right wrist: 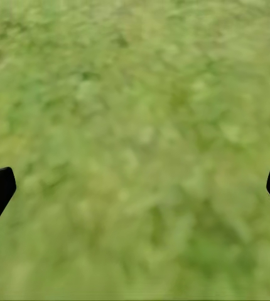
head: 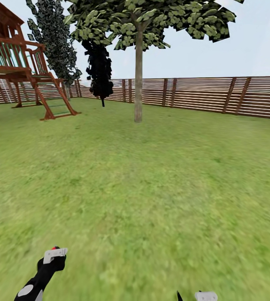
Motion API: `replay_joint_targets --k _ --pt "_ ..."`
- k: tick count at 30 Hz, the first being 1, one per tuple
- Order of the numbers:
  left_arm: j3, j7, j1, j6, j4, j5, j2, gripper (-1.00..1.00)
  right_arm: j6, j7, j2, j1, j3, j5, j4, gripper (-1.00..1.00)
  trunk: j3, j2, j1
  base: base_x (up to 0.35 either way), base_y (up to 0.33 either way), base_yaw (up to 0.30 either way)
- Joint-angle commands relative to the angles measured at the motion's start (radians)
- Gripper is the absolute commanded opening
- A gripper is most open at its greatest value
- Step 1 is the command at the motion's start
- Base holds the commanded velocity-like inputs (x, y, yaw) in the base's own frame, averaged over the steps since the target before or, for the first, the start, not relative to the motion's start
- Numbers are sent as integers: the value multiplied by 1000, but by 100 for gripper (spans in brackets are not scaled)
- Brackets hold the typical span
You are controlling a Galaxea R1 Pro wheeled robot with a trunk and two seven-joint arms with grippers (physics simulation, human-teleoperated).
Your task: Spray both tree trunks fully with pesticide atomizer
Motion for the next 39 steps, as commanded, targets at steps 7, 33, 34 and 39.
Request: replay_joint_targets --k 7,33,34,39 --pt "-1 0 0 0 -2 0 0 -100 0 0 0 0 0 0 0 100 0 0 0 337 0 0" --pt "1 -3 0 0 -9 3 2 -100 0 0 0 0 0 0 0 100 0 0 0 337 0 0" --pt "1 -3 0 0 -9 3 2 -100 0 0 0 0 0 0 0 100 0 0 0 337 0 0" --pt "1 -2 0 0 -9 3 2 -100 0 0 0 0 0 0 0 100 0 0 0 337 0 0"
